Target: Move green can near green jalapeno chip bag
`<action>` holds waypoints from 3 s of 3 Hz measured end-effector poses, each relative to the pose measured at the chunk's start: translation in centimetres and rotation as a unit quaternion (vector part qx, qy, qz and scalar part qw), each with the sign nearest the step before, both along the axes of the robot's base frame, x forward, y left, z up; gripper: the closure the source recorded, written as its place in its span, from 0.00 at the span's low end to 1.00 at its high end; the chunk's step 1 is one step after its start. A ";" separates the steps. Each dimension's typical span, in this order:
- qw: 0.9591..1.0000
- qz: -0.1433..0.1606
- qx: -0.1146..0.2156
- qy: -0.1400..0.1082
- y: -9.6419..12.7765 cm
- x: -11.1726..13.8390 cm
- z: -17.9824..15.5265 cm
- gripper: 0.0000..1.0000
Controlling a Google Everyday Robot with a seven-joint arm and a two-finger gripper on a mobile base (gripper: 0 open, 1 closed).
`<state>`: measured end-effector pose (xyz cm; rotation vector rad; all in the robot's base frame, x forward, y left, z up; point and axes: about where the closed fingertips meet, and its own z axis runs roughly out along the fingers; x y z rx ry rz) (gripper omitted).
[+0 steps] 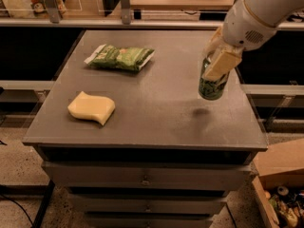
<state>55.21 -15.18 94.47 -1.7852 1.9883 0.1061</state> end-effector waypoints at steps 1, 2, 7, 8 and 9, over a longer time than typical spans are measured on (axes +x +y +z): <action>0.999 0.044 0.002 -0.004 4.1 2.1 2.1 1.00; 0.997 0.069 0.017 -0.007 7.7 5.0 2.9 1.00; 0.996 0.022 0.081 0.017 16.6 13.0 -1.5 0.59; 0.996 0.017 0.079 0.025 16.7 13.3 -2.2 0.36; 0.996 0.013 0.078 0.035 16.7 13.5 -3.0 0.13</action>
Offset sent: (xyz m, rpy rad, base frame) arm 0.0869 0.1191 0.0412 0.0744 -0.0170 0.2005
